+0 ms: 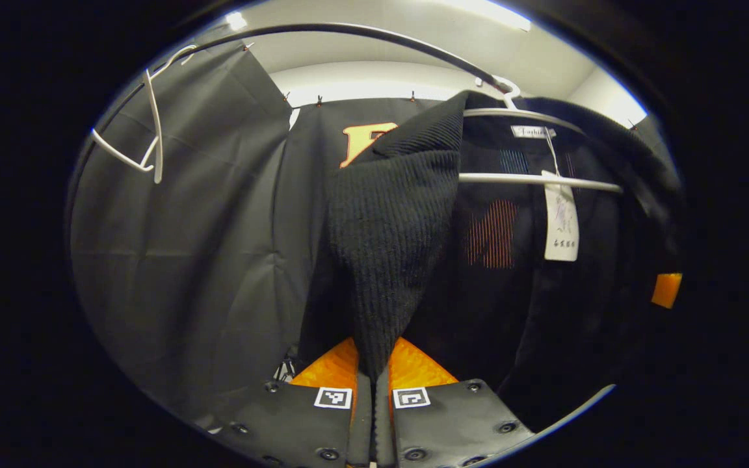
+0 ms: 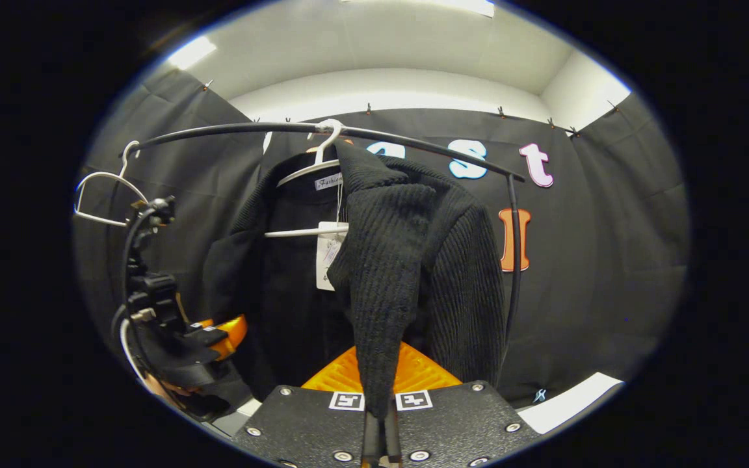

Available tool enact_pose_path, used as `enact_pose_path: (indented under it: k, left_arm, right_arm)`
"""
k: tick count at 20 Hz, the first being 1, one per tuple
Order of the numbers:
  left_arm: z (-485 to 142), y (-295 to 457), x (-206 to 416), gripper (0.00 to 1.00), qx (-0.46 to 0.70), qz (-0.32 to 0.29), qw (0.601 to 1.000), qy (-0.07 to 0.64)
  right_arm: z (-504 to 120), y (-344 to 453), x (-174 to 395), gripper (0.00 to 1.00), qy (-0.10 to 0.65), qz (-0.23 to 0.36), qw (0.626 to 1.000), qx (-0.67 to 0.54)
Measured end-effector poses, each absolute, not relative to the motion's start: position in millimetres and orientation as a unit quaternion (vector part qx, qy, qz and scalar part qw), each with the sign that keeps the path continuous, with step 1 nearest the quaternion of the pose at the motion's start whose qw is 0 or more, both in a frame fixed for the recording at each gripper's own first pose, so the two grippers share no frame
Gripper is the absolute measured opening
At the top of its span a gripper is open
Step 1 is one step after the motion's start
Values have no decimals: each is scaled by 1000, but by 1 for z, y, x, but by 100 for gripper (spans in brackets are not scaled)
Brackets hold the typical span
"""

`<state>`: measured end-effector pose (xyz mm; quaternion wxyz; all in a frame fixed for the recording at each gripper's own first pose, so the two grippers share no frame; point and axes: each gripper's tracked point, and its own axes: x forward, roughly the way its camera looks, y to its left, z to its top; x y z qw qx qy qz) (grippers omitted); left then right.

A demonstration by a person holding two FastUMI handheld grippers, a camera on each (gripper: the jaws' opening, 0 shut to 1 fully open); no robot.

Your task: Grasp the clothes on the hanger with both hands and then place them into the laundry hamper below.

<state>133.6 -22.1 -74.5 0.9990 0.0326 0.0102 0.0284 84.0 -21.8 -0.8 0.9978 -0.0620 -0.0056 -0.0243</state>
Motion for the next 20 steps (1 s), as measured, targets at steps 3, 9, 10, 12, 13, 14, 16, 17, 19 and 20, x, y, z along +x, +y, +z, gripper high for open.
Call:
enact_pose_path:
  k: [3,9,10,12,13,14,16,17,19,20]
  left_arm:
    - [-50,-12,110,9,84,46,995,-5]
    - [3,-22,88,9,65,33,997,-29]
    - [6,-15,85,9,60,31,997,-29]
    - [12,-13,85,10,56,32,997,-37]
    - [13,-12,85,10,60,31,997,-39]
    - [13,-11,83,10,64,30,997,-37]
    - [12,-9,78,10,61,28,997,-34]
    - [13,-8,77,10,58,27,997,-33]
    - [14,-5,73,10,59,25,997,-32]
    - [16,-4,72,10,62,25,997,-32]
  right_arm:
    - [16,-17,74,2,-23,-14,998,-64]
    - [89,-66,53,10,-85,-74,987,-118]
    - [102,-78,50,10,-93,-89,984,-125]
    - [128,-104,49,10,-108,-116,978,-133]
    - [141,-113,51,10,-117,-125,976,-134]
    - [154,-119,54,10,-127,-128,974,-133]
    - [175,-132,65,10,-137,-139,969,-148]
    - [183,-139,72,10,-137,-141,968,-157]
    - [195,-141,91,2,-134,-134,969,-158]
    - [202,-145,101,2,-135,-132,969,-160]
